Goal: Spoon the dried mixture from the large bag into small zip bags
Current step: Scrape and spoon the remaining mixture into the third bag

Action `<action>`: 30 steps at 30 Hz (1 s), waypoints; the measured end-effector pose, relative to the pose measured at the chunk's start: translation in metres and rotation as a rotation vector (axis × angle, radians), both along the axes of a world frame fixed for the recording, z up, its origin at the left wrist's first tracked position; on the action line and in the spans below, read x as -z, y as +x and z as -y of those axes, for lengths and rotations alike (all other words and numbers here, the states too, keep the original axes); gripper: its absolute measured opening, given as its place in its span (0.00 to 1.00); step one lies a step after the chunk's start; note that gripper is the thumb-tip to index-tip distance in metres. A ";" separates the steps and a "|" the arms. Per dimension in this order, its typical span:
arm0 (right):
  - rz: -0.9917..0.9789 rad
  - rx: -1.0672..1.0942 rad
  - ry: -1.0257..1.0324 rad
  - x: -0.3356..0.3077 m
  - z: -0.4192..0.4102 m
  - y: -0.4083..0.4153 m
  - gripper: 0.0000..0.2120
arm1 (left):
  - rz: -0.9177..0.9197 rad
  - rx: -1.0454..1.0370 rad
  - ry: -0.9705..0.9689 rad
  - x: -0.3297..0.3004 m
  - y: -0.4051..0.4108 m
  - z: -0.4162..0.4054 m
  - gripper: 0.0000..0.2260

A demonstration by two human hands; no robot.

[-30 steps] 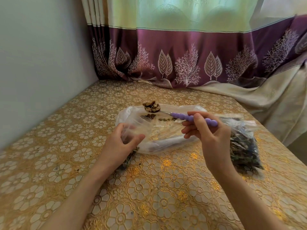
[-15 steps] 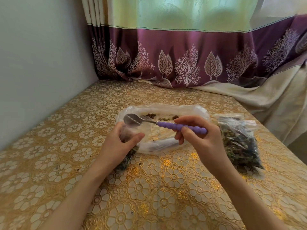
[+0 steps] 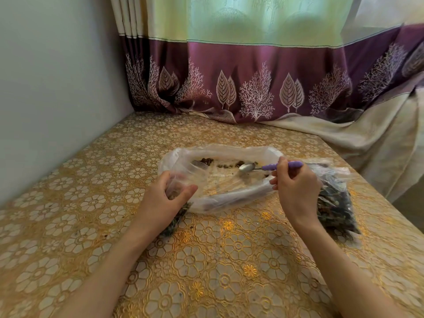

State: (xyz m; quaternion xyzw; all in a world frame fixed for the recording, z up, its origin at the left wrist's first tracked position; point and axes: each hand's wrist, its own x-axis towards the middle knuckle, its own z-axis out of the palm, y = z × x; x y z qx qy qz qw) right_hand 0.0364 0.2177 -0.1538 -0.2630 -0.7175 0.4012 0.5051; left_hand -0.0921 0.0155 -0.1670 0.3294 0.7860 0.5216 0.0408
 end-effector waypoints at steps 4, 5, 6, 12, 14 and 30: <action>0.072 0.000 0.010 -0.007 -0.005 -0.008 0.15 | 0.002 0.008 -0.002 0.001 -0.001 0.000 0.34; 0.083 0.004 0.025 -0.010 -0.006 -0.011 0.16 | 0.002 0.011 0.000 0.001 -0.001 0.000 0.33; 0.091 0.010 0.041 -0.013 -0.006 -0.014 0.17 | 0.004 0.012 0.002 0.002 -0.001 0.000 0.33; 0.078 0.026 -0.002 -0.021 -0.010 -0.035 0.19 | -0.004 0.007 0.027 0.002 0.000 0.000 0.26; 0.072 0.026 -0.021 -0.020 -0.013 -0.039 0.20 | -0.021 0.003 0.035 0.001 0.001 -0.001 0.22; -0.086 -0.119 -0.636 0.000 -0.023 -0.054 0.15 | -0.033 0.010 0.031 0.005 -0.001 -0.002 0.20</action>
